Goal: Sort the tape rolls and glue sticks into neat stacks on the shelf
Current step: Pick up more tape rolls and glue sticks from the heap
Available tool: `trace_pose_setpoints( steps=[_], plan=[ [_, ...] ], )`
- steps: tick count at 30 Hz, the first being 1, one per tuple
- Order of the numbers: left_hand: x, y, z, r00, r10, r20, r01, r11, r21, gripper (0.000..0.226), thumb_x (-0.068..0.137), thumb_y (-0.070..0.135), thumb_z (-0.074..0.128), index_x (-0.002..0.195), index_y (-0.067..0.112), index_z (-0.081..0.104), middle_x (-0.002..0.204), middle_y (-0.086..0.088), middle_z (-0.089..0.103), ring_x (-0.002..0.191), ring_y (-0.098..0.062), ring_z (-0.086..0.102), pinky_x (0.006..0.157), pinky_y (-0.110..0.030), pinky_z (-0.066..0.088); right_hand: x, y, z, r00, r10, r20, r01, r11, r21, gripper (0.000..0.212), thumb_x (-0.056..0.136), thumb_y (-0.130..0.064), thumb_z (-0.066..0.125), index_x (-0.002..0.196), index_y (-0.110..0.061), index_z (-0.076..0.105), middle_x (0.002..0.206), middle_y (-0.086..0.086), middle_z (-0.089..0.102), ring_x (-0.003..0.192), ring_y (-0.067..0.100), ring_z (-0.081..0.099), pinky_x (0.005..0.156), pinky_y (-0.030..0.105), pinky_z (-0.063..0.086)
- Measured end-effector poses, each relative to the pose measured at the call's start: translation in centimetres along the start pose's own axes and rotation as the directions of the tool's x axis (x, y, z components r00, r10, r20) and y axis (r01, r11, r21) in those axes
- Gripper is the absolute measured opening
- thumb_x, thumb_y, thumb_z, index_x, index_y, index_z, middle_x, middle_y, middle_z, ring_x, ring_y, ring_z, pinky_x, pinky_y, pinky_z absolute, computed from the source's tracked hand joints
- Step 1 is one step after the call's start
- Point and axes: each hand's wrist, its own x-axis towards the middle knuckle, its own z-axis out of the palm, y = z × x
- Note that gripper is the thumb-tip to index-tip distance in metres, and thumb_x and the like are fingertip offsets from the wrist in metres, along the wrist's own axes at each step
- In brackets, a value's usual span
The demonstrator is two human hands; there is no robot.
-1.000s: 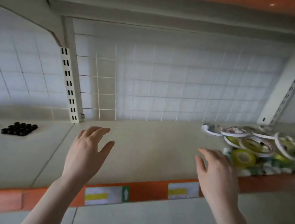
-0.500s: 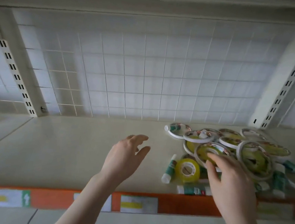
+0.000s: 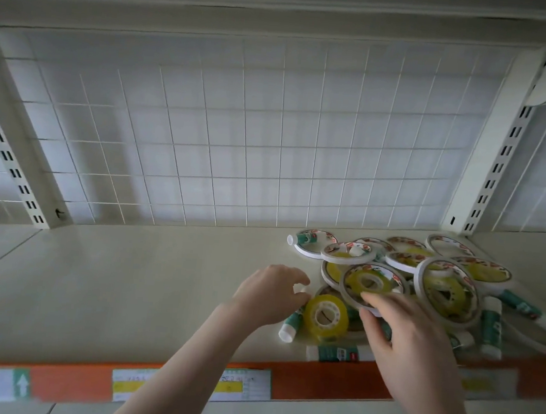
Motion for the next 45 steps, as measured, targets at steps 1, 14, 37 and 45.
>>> trace_pose_setpoints(
  steps=[1,14,37,45],
  plan=[
    [0.1,0.1,0.0,1.0,0.008,0.006,-0.008,1.0,0.005,0.033,0.092,0.031,0.05,0.123,0.026,0.058,0.117,0.001,0.062,0.104,-0.017,0.057,0.088,-0.028,0.045,0.0,0.1,0.0,1.0,0.001,-0.001,-0.001,1.0,0.0,0.024,0.069,-0.007,0.079,0.092,-0.005,0.072,0.08,0.002,0.068,0.071,0.023,0.064,0.061,0.032,0.053],
    [0.5,-0.2,-0.2,0.995,-0.093,-0.024,0.09,0.991,-0.101,0.013,0.078,0.024,0.062,0.09,0.022,0.065,0.088,0.003,0.062,0.074,-0.017,0.06,0.069,-0.034,0.056,0.3,-0.1,0.0,0.997,0.033,0.072,-0.034,0.999,0.008,0.024,0.072,-0.011,0.077,0.095,-0.008,0.072,0.085,0.001,0.068,0.077,0.022,0.065,0.062,0.033,0.056],
    [-1.7,-3.5,-1.5,0.946,-0.297,-0.129,0.298,0.955,-0.012,0.025,0.076,0.028,0.061,0.1,0.026,0.063,0.094,0.003,0.065,0.088,-0.02,0.06,0.072,-0.029,0.052,3.4,-4.7,1.2,0.865,-0.068,0.496,0.184,0.965,-0.188,0.03,0.085,-0.046,0.056,0.103,-0.022,0.054,0.109,-0.003,0.053,0.105,0.018,0.044,0.088,0.029,0.035],
    [-5.0,-5.0,-4.2,0.875,-0.313,-0.37,0.194,0.926,-0.325,0.017,0.08,0.021,0.067,0.086,0.033,0.056,0.073,0.009,0.063,0.066,-0.008,0.063,0.066,-0.027,0.051,3.6,-4.9,3.8,0.93,-0.118,0.348,0.135,0.99,-0.026,0.051,0.042,-0.041,0.086,0.083,-0.016,0.07,0.069,-0.001,0.061,0.065,0.023,0.062,0.051,0.034,0.051]
  ],
)
